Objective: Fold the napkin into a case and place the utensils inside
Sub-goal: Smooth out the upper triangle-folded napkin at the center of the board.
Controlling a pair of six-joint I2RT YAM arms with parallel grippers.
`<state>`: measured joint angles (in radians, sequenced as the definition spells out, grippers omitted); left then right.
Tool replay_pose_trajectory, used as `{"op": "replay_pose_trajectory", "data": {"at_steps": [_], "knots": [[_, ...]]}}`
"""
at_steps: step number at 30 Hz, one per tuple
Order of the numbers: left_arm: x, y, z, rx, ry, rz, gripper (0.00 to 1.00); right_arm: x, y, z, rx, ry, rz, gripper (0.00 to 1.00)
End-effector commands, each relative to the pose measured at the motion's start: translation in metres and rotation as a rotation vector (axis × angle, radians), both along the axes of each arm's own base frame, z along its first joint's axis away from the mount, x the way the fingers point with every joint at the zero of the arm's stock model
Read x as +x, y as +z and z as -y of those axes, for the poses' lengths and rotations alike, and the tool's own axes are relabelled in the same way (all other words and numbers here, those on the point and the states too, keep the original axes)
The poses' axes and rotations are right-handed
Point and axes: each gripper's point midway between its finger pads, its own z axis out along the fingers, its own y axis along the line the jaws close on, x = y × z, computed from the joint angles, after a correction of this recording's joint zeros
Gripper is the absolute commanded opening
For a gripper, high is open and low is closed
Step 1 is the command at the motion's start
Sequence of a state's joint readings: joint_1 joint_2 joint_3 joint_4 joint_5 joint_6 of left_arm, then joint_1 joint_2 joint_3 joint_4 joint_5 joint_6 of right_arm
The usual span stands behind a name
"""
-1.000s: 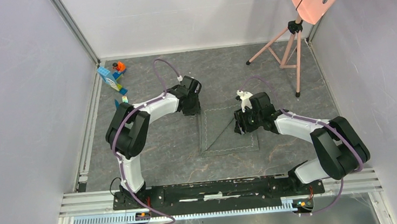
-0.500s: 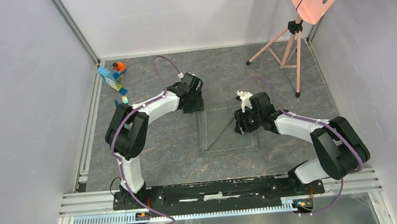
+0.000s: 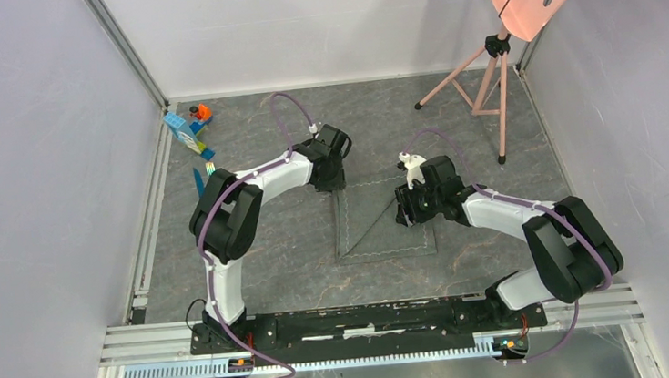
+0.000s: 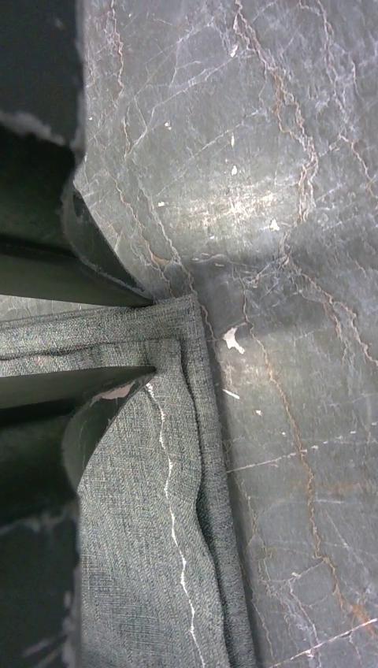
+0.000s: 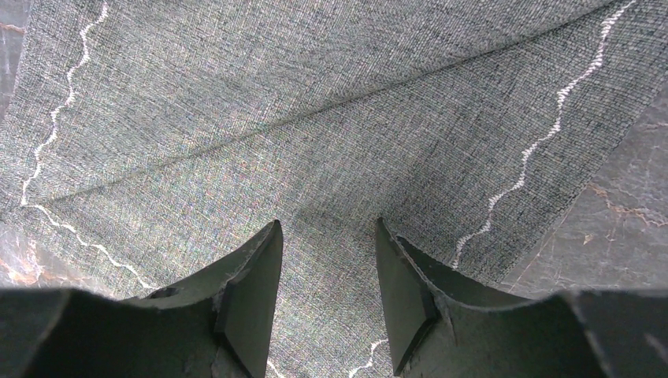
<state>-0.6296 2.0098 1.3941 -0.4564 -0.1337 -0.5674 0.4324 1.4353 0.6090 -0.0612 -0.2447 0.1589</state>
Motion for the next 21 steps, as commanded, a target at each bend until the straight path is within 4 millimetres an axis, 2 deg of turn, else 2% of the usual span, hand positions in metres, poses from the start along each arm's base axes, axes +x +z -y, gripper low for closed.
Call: {"op": "replay_pose_trajectory", "data": {"at_steps": [1, 10, 14, 17, 21], "knots": [[0.009, 0.002, -0.006, 0.045, 0.003, 0.029, 0.37, -0.008, -0.017, 0.009, -0.061, -0.005, -0.041, 0.53], [0.008, 0.005, -0.012, 0.052, 0.023, 0.042, 0.23, -0.005, -0.023, 0.016, -0.109, -0.009, -0.037, 0.53], [0.009, 0.006, -0.018, 0.058, 0.037, 0.046, 0.19, 0.001, -0.024, 0.023, -0.157, -0.012, -0.025, 0.52], [0.007, 0.009, -0.020, 0.053, 0.042, 0.050, 0.18, 0.008, -0.023, 0.035, -0.234, -0.025, -0.003, 0.52], [-0.001, 0.023, -0.016, -0.006, 0.042, 0.053, 0.19, 0.021, -0.018, 0.055, -0.356, -0.063, 0.045, 0.53]]}}
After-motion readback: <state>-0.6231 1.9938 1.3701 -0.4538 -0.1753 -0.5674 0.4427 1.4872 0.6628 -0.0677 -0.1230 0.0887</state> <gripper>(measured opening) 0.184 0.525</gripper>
